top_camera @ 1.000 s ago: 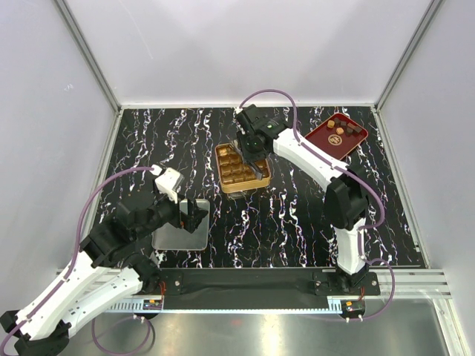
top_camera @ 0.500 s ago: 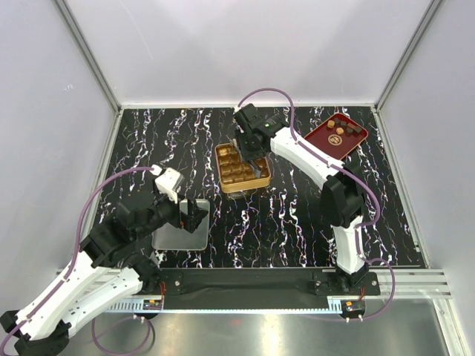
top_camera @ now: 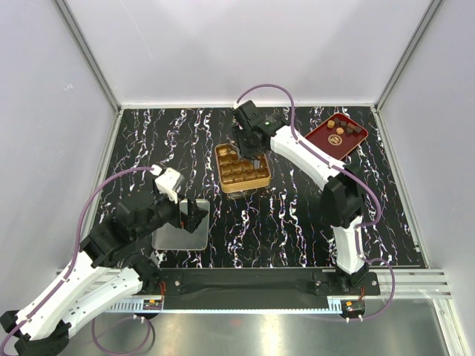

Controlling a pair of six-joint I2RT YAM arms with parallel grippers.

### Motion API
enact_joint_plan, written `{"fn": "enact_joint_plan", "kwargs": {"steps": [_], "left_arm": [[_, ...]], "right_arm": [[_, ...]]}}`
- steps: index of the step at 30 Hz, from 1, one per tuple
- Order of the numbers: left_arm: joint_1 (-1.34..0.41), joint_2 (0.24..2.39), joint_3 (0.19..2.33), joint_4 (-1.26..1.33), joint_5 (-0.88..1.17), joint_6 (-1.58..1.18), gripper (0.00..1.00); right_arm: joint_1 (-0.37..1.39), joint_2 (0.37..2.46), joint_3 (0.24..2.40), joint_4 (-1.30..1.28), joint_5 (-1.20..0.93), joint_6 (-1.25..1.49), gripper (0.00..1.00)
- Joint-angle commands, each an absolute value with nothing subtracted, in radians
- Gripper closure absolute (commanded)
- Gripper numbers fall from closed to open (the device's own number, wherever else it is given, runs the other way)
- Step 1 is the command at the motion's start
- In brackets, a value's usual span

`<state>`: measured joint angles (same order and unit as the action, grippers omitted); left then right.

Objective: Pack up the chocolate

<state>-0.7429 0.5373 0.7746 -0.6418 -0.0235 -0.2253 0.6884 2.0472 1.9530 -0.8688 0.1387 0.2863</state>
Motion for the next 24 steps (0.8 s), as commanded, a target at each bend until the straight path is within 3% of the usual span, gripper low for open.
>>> {"fn": "enact_joint_plan", "kwargs": {"steps": [1, 10, 24], "left_arm": [[-0.746, 0.523, 0.776, -0.612, -0.035, -0.216, 0.01], [-0.746, 0.520, 0.776, -0.612, -0.037, -0.216, 0.01], [-0.746, 0.518, 0.775, -0.612, -0.031, -0.216, 0.01]], "right_arm": [[0.698, 2.023, 2.016, -0.873, 0.187, 0.264, 0.48], [0.661, 1.934, 2.043, -0.933, 0.299, 0.222, 0.50], [0.229, 1.839, 1.882, -0.914, 0.302, 0.193, 0.50]]}}
